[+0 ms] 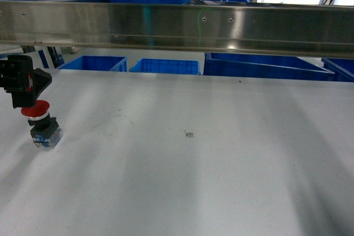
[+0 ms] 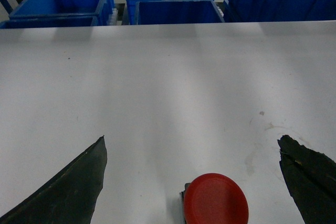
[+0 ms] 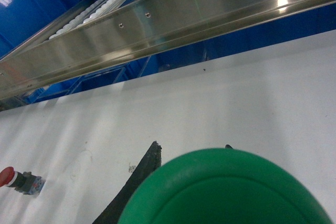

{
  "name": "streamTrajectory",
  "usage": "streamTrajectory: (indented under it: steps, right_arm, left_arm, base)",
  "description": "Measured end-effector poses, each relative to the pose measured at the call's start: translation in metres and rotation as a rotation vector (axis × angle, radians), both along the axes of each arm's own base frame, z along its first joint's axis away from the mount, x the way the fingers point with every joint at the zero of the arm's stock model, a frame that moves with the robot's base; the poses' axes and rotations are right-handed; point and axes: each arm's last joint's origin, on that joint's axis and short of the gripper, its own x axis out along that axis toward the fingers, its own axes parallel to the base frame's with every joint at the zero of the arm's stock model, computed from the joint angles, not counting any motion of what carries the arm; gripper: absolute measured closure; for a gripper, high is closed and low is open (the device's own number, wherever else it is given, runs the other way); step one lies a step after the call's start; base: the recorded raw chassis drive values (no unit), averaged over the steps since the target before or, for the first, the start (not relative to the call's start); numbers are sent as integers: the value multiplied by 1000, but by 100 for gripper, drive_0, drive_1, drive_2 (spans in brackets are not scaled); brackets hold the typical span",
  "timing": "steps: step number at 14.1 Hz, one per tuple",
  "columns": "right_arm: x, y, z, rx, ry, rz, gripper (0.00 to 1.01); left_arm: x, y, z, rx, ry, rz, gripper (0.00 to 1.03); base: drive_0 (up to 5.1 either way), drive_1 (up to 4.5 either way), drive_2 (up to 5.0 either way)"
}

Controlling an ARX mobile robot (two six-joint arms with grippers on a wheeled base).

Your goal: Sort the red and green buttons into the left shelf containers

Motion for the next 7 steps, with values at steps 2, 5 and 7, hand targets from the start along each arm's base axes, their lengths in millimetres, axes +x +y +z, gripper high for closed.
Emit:
streamTrajectory:
  steps: [2, 5, 7]
  right_arm:
    - [0, 0, 0, 0, 0, 0, 74]
    - [0, 0, 0, 3, 1, -1, 74]
    - [0, 0, 0, 3, 1, -1, 74]
  left_arm:
    - [3, 0, -11, 9, 28, -23, 5]
    - [8, 3, -38, 44, 68, -14, 5]
    - [11, 4, -53, 59, 92, -13, 5]
  base:
    - [0, 0, 0]
    - [0, 0, 0]
    - [0, 0, 0]
